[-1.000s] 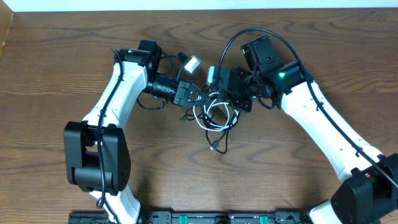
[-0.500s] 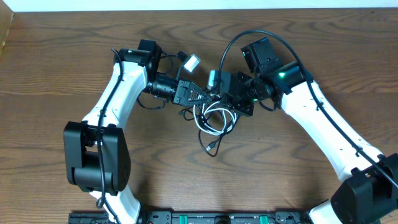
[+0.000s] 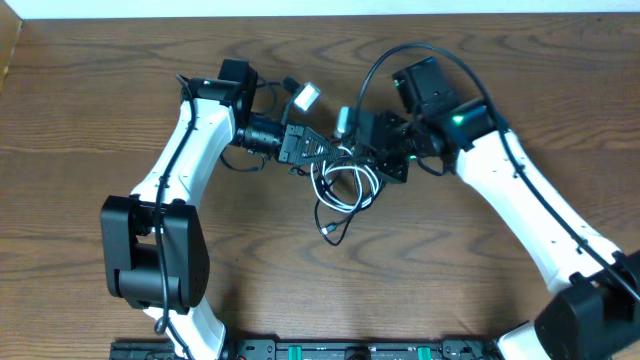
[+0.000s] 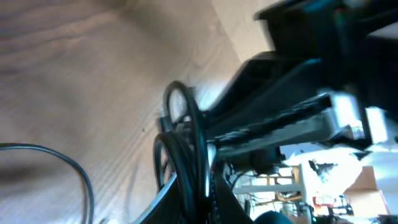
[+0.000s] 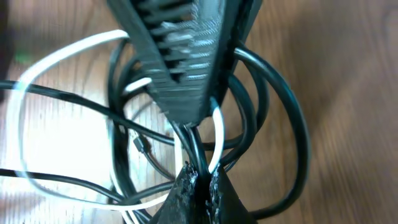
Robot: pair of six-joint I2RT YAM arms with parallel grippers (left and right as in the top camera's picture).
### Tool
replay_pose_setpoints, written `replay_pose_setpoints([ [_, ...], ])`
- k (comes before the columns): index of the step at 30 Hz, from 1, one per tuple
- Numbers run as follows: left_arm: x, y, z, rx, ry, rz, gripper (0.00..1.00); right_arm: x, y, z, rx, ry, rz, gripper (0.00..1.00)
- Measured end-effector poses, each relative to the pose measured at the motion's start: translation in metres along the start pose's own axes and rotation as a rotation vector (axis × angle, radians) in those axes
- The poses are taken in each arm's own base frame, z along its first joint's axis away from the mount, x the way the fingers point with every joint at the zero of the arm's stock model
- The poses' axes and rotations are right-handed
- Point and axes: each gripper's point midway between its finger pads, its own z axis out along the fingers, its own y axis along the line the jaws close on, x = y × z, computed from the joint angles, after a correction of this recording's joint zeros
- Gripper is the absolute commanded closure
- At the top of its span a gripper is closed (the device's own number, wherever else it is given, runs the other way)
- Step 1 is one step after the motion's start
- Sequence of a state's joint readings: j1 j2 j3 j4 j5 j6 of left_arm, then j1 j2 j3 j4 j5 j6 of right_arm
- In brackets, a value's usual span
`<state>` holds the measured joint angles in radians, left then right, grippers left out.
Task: Untangle cables
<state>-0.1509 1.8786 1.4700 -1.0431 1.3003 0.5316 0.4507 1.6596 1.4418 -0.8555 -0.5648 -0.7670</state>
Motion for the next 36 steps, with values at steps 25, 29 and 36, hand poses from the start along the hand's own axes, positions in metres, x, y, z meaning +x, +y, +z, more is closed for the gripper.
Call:
replay_pose_setpoints([
  [25, -0.01, 0.098, -0.027, -0.558, -0.133, -0.628, 0.92, -0.034, -0.023, -0.155, -0.161, -0.68, 0.125, 0.82],
  [29, -0.004, 0.097, -0.026, -0.559, -0.096, -0.588, 0.92, -0.021, -0.028, -0.142, -0.131, -0.589, 0.236, 0.63],
  [36, -0.004, 0.081, -0.018, -0.461, -0.038, -0.429, 0.92, 0.0, -0.025, -0.085, -0.001, -0.258, 0.267, 0.32],
])
